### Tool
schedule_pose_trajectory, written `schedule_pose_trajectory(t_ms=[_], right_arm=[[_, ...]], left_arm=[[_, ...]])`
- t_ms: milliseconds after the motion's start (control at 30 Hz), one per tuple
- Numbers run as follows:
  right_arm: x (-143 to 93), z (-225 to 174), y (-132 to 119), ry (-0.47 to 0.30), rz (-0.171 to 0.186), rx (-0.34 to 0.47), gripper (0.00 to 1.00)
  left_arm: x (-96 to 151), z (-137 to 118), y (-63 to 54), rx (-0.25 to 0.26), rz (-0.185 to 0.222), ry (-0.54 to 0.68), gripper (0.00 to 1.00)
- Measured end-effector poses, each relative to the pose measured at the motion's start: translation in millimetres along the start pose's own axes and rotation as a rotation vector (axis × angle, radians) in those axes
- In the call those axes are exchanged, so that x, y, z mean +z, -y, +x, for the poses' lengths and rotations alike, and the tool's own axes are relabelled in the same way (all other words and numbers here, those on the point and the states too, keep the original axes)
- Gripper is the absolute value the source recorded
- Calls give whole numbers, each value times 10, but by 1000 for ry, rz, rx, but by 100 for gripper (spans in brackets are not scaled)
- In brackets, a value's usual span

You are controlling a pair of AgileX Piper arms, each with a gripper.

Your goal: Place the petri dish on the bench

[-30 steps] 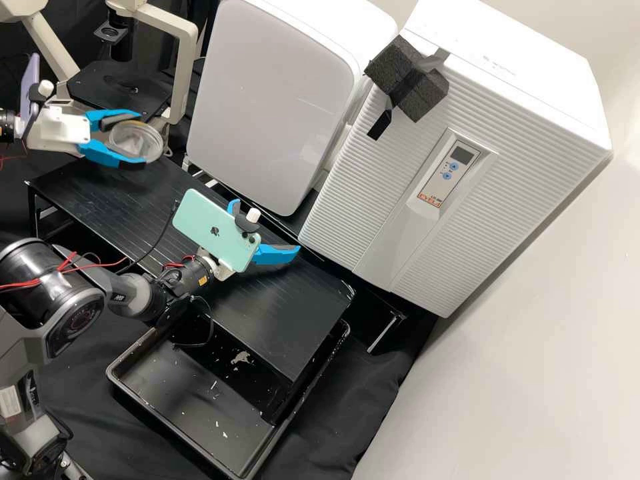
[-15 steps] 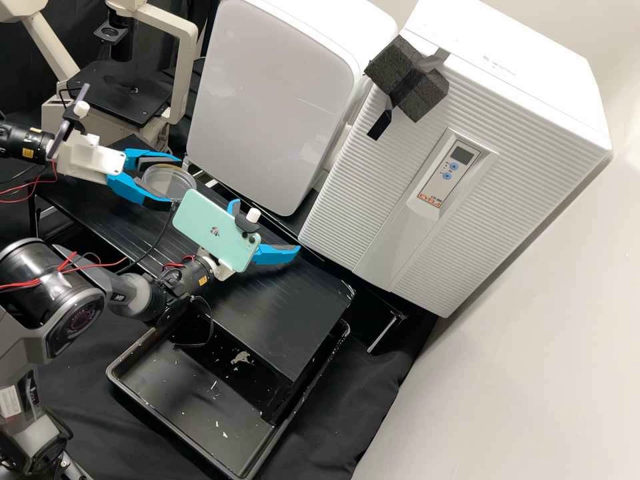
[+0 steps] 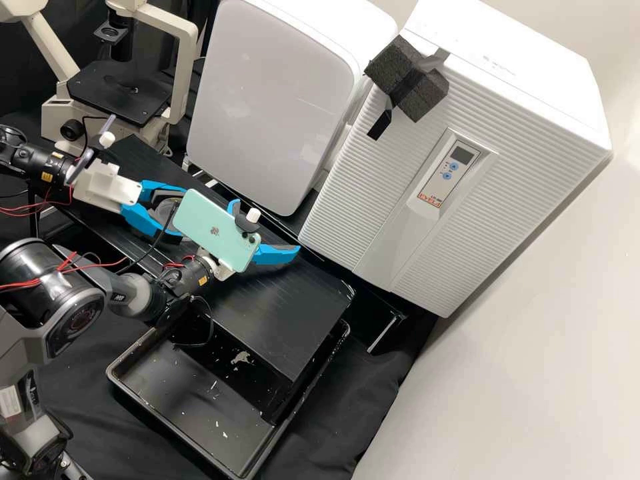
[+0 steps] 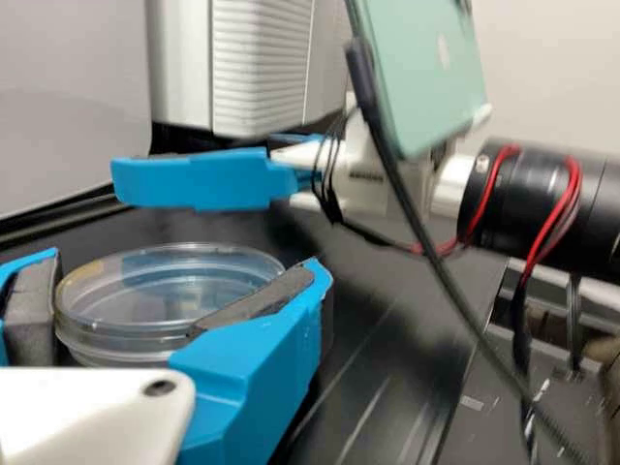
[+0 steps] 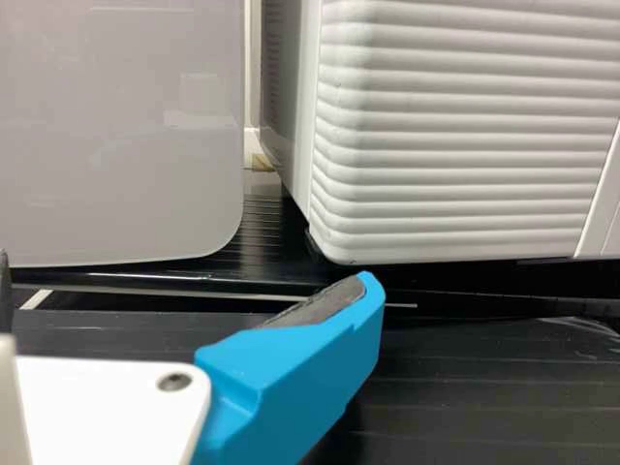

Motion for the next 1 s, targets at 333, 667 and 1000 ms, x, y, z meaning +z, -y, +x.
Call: schedule_pose_trajectory(t_ms=[333, 667, 1000], right_arm=[[0, 0, 0, 0, 0, 0, 100], [0, 0, 0, 0, 0, 0, 100], [0, 0, 0, 0, 0, 0, 100]], left_arm=[[-59, 68, 54, 28, 42, -40, 100], [-82, 57, 42, 36, 20, -43, 100], [-109, 12, 75, 42, -7, -34, 100]])
